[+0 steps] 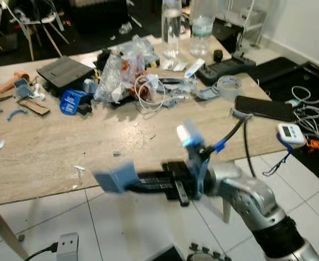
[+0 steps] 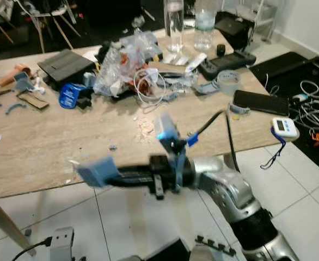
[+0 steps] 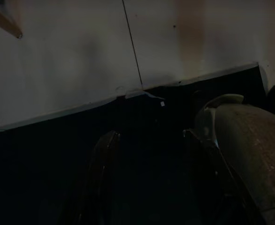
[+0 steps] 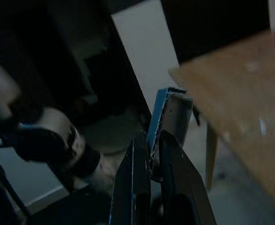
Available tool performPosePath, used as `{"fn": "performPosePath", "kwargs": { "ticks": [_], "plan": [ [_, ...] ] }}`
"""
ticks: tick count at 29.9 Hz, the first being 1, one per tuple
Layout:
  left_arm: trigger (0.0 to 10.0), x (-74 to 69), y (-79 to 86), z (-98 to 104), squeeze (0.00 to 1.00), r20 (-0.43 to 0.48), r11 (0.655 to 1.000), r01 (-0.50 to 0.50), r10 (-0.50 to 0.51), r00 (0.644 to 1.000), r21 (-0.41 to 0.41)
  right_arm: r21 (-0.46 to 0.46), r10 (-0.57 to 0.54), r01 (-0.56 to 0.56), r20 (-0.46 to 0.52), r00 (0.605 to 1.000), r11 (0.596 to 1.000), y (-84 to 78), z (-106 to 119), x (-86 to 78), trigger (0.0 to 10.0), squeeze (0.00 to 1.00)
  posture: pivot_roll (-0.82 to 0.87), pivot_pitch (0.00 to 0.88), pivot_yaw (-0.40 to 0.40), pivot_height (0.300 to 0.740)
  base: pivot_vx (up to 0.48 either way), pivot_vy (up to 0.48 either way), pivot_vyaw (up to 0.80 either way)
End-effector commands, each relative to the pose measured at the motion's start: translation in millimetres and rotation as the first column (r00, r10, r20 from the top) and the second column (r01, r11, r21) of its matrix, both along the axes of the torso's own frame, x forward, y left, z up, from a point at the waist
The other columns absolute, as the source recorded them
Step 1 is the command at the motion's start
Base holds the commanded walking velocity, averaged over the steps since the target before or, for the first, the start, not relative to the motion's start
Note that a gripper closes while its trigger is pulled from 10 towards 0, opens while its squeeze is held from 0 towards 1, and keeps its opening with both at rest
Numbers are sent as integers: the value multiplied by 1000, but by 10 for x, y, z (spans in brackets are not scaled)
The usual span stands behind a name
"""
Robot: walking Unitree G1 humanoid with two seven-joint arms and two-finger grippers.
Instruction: Picking trash to rubbish bin
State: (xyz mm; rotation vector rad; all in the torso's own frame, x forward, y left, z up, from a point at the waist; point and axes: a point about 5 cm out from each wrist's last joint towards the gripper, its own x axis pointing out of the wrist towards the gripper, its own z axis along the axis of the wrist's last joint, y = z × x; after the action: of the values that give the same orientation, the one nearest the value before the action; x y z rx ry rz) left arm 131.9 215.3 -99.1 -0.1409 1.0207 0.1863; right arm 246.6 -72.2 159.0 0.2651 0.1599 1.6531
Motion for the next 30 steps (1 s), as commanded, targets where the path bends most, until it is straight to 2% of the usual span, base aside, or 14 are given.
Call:
{"fn": "performPosePath", "kwargs": {
  "ticks": [1,2,3,5,11,17,21,26,27,28,30],
  "plan": [
    [10000,-62,61,-12,0,-26,1000,-19,19,999,12,-35,15,-16,-22,1000,999,11,-94,-16,10000,0,-181,48,113,740,0,0,0],
    [10000,-52,72,-7,0,-26,1000,-19,20,999,15,-101,-9,3,-63,998,995,-48,-276,-9,10000,0,-181,50,115,740,0,0,0],
    [10000,-52,72,-7,0,-26,1000,-19,20,999,15,-101,-9,3,-63,998,995,-48,-276,-9,10000,0,-181,50,115,740,0,0,0],
    [10000,-27,82,2,0,-25,1000,-21,22,999,18,-171,-27,8,-106,994,985,-128,-472,-31,10000,0,-179,49,120,740,0,0,0],
    [10000,4,82,8,0,-32,999,-25,26,999,20,-197,-32,6,-130,991,980,-179,-553,-34,10000,0,-175,46,122,740,0,0,0],
    [10000,-9,69,1,0,-39,1000,-17,18,999,22,-242,-50,17,-134,990,970,-197,-678,-12,10000,0,-170,46,120,740,-321,0,0],
    [10000,-58,51,-19,0,-52,1000,-19,20,998,20,-303,-56,9,-146,988,953,-226,-810,-19,10000,0,-162,45,115,740,-345,0,0],
    [10000,-81,49,-27,0,-60,1000,-19,20,998,21,-475,-97,14,-150,984,880,-327,-1134,-50,10000,0,-152,44,109,740,-359,0,0],
    [10000,-81,49,-27,0,-60,1000,-19,20,998,21,-475,-97,14,-150,984,880,-327,-1134,-50,10000,0,-152,44,109,740,-360,0,0],
    [10000,-78,54,-25,0,-59,1000,-21,23,998,22,-551,-140,34,-151,979,834,-392,-1308,-62,10000,0,-148,45,108,740,-364,0,0],
    [10000,-74,57,-23,0,-58,1000,-23,24,998,22,-635,-210,83,-126,970,768,-474,-1483,-60,10000,0,-144,43,106,740,-366,0,0]
  ]
}}
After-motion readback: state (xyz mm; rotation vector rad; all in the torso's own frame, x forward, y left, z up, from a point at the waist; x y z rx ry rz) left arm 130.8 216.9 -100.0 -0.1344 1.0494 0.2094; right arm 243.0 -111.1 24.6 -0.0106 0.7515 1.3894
